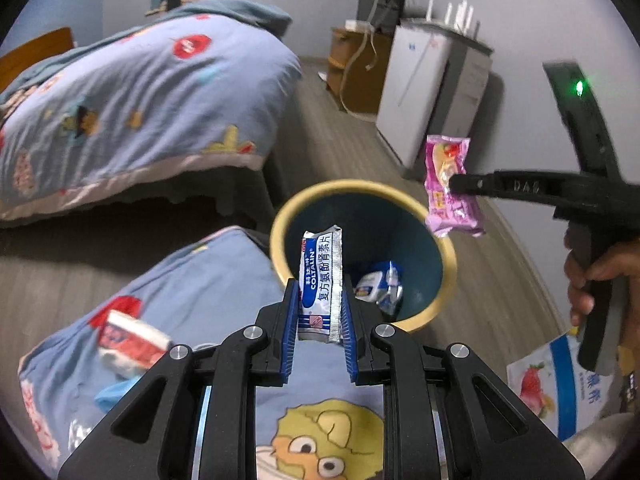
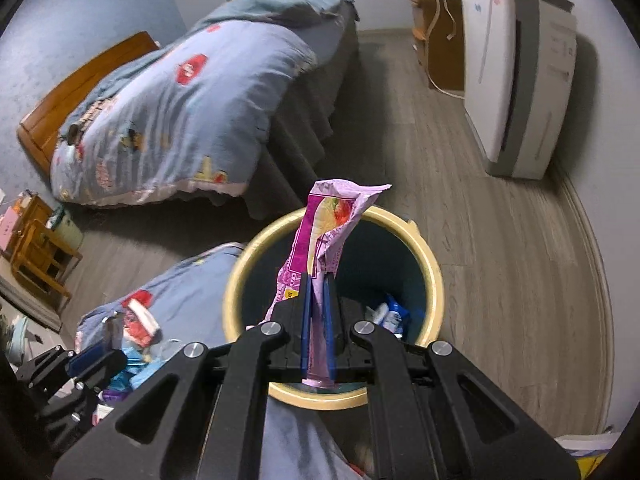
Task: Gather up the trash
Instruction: 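Carry the toothpaste box and pink wrapper over the bin and open both tools, then move both open tools back over the cushion toward the foil packet and mask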
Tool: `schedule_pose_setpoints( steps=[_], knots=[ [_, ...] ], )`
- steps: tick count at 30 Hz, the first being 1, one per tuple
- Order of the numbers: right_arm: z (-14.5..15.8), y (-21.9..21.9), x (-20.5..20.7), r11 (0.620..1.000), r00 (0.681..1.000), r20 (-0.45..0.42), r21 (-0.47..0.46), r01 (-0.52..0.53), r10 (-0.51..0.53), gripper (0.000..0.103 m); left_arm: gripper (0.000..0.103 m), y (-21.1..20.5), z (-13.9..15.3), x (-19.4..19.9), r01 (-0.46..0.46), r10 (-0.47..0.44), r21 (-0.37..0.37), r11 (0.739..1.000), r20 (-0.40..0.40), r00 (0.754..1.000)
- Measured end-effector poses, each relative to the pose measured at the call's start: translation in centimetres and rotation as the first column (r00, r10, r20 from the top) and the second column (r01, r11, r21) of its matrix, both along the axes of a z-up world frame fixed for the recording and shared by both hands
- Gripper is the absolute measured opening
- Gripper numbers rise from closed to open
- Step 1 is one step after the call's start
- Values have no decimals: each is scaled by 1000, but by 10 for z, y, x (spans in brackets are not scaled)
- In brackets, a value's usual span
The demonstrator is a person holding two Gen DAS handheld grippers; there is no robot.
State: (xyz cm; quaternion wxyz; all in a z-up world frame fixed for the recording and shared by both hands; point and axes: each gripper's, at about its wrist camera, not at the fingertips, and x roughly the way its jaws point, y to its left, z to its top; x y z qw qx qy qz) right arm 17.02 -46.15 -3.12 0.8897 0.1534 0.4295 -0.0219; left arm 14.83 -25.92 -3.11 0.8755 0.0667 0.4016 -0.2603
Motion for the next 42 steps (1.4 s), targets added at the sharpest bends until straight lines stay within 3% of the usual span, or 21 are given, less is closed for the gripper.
schedule_pose_setpoints(
  steps=[7, 18, 27, 29, 30, 36, 38, 40, 42],
  knots=[
    [-33, -17, 12, 999, 996, -75, 14, 47, -46, 6, 21, -40, -38, 24, 54, -50, 94, 994, -47, 998],
    [-55, -25, 23, 998, 992, -115, 32, 58, -54, 6, 21, -64, -65, 49, 64, -56, 124, 990, -70, 996],
    [-55, -22, 24, 999, 994, -98, 31, 45, -42, 8, 21, -64, -70, 56, 49, -43, 97, 994, -61, 997],
    [-54, -22, 24, 998, 994, -93, 22, 52, -49, 21, 25, -62, -69, 58, 44, -39, 93, 995, -59, 997],
    [-53, -23, 22, 998, 995, -90, 23, 55, -52, 34, 26, -62, -69, 58, 42, -37, 92, 995, -60, 998],
    [-49, -20, 23, 998, 996, -70, 35, 55, -53, 62, 46, -47, -62, 50, 21, -18, 82, 996, -37, 999],
    [-47, -17, 25, 999, 997, -67, 29, 45, -43, 69, 66, -41, -58, 45, 10, -8, 84, 996, -24, 1000],
    [-43, -12, 25, 999, 998, -53, 22, 35, -33, 86, 80, -30, -50, 38, -9, 9, 75, 997, 1, 1000],
    [-39, -9, 26, 1000, 999, -46, 13, 26, -25, 91, 86, -17, -43, 31, -30, 28, 73, 997, 17, 999]
  ],
)
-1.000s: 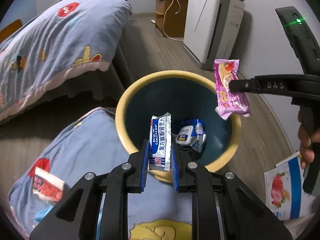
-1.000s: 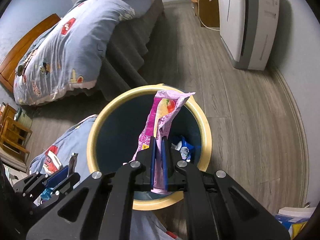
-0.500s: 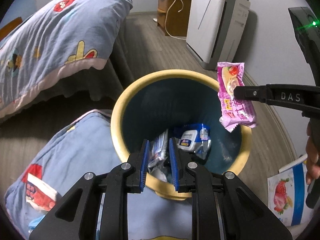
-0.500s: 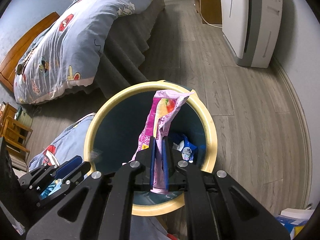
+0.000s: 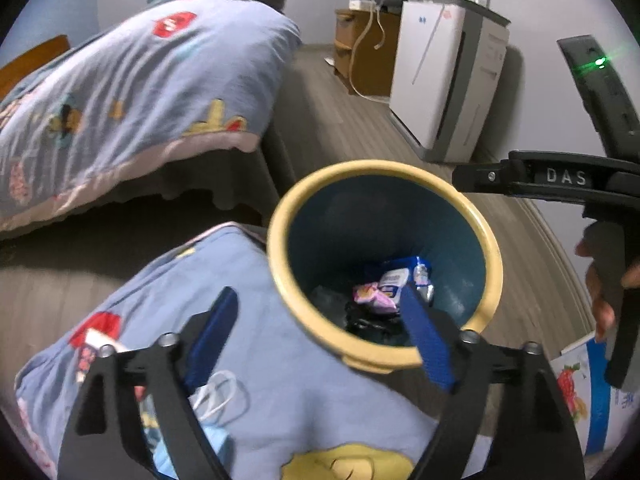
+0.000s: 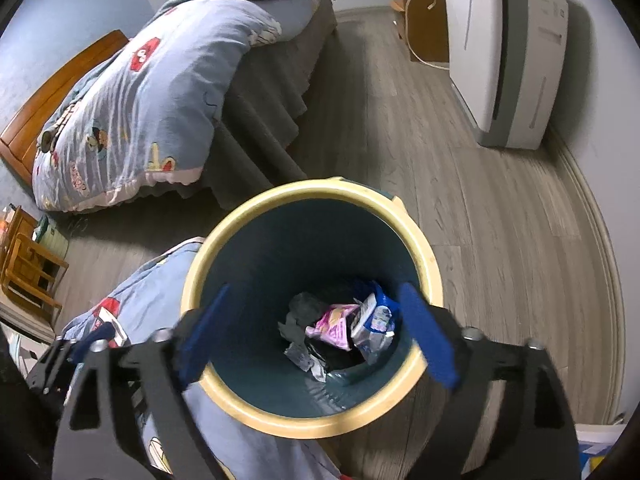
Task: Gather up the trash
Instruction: 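Move both open tools back over the cushion toward the foil packet and mask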
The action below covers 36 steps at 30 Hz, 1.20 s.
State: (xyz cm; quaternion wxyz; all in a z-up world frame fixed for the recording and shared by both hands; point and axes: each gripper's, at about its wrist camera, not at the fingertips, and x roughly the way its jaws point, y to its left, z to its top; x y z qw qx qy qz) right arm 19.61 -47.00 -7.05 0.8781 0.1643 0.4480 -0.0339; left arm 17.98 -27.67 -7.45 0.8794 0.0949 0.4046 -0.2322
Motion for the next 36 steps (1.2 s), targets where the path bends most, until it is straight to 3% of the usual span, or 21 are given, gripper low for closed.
schedule_pose_setpoints(
  steps=[3, 10, 20, 30, 33, 36],
  knots=[
    [8, 8, 0, 999, 1000, 12, -30, -10, 11, 97, 90, 16, 10, -8, -25, 25, 9, 1000, 7, 1000],
    [35, 45, -18, 993, 998, 34, -105, -57, 61, 97, 95, 72, 54, -40, -70, 69, 4, 998, 60, 996],
    [68, 107, -61, 997, 994, 71, -18, -77, 78, 97, 97, 181, 99, -95, -193, 190, 14, 981, 125, 974],
    [51, 180, -97, 989, 990, 28, 47, -137, 136, 97, 97, 267, 86, -120, -349, 350, -36, 937, 90, 932],
    [39, 197, -103, 989, 989, -9, 21, -148, 149, 97, 97, 285, 78, -120, -381, 380, -11, 925, 80, 921],
    [32, 209, -105, 986, 985, -32, -12, -167, 167, 97, 97, 302, 75, -114, -423, 424, -37, 906, 52, 904]
  ],
)
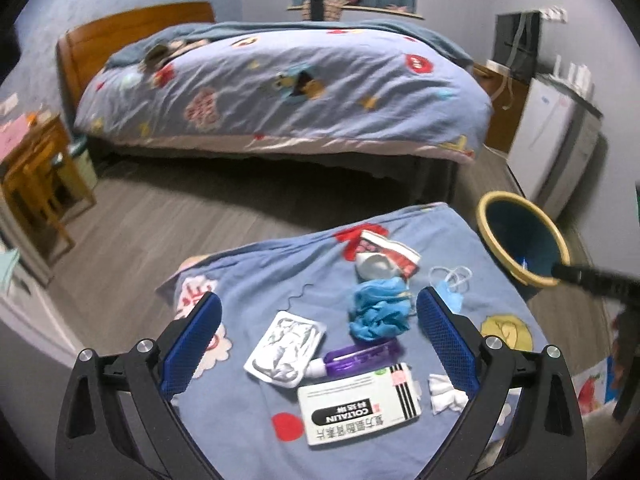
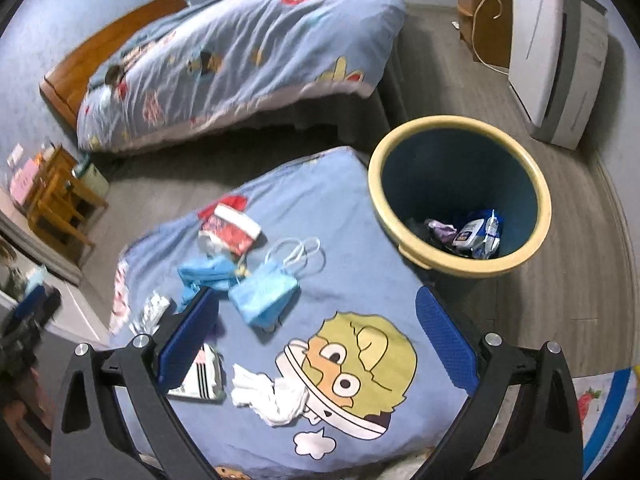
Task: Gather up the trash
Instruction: 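Move both open tools back over the cushion toward the foil packet and mask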
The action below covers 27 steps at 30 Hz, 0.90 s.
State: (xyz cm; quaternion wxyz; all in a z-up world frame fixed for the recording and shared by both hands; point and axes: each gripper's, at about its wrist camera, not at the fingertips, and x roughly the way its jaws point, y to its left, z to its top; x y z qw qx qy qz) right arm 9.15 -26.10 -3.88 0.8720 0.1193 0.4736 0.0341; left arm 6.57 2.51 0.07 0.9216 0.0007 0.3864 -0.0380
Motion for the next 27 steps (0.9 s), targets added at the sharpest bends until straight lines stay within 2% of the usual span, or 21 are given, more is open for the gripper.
schedule_pose_setpoints(
  steps=[4, 9, 13, 16, 27],
  knots=[
    [-2, 9, 3, 999, 1000, 8, -35, -15, 15, 97, 97, 14, -6, 9, -30, 29, -46, 999, -22, 999],
    [-14, 19, 14, 998, 999, -2, -54, -34, 34, 97, 97, 23, -27, 24, -58, 57, -13, 998, -71, 996],
    [-31, 36, 27, 987, 996, -14, -133, -87, 86, 97, 97, 31, -52, 41, -85, 89, 35, 996, -137, 987],
    [-45, 47, 36, 977, 991, -36, -171, -130, 126, 97, 97, 32, -72, 51, -75, 89, 85, 994, -179, 980],
    [-84, 84, 61, 938, 958, -98, -199, -284, 270, 97, 97, 30, -139, 74, -20, 60, 129, 992, -321, 945]
  ],
)
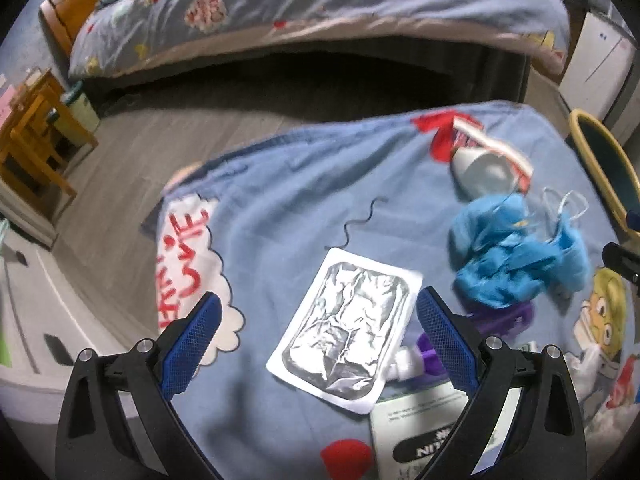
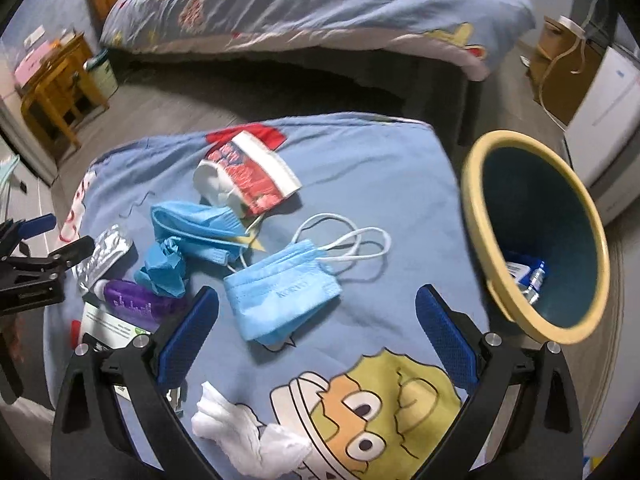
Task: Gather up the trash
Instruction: 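Move both open tools back over the cushion toward the foil packet and mask, then grasp the silver foil packet with the left tool while the right tool grasps the blue face mask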
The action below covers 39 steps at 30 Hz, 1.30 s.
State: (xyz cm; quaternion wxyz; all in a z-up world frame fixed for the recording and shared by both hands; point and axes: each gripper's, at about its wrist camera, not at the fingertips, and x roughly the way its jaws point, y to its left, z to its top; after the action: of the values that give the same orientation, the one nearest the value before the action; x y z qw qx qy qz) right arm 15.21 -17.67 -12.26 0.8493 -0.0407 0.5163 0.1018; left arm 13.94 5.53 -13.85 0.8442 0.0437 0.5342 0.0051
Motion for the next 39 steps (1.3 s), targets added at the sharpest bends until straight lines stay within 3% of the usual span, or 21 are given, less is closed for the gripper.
schedule_pose_setpoints(
  steps=[7, 14, 16, 21, 22, 23, 31, 39],
  knots=[
    [-29, 19, 6, 997, 994, -82, -5, -78, 77, 89, 97, 0, -27, 7, 0, -1, -18, 1000, -56, 998],
    [-46, 19, 8, 996, 986, -148, -16, -85, 81, 57, 94, -1, -37, 7, 9, -11, -26, 1000, -81, 997],
    [-47, 16, 8, 997, 984, -160, -1, -80, 79, 44, 92, -2, -36, 8, 12, -14, -27, 1000, -79, 997],
    [-40, 15, 7, 997, 985, -150, 15, -81, 83, 23, 81, -8, -31, 4, 21, -23, -34, 999, -70, 997],
    [-39, 15, 6, 996, 986, -147, 17, -82, 84, 20, 75, -6, -31, 4, 21, -23, -35, 999, -71, 997],
    [-37, 15, 6, 997, 986, -142, 18, -81, 83, 19, 62, -6, -31, 4, 20, -23, -37, 999, -75, 997],
    [-13, 2, 2, 997, 995, -91, 60, -39, 44, 11, 62, -7, -18, -1, 31, -33, -35, 999, -61, 998],
    [23, -5, -4, 994, 1000, -12, 105, -6, 7, 10, 62, -5, 26, -15, 6, 1, -92, 996, 72, 997]
  ],
)
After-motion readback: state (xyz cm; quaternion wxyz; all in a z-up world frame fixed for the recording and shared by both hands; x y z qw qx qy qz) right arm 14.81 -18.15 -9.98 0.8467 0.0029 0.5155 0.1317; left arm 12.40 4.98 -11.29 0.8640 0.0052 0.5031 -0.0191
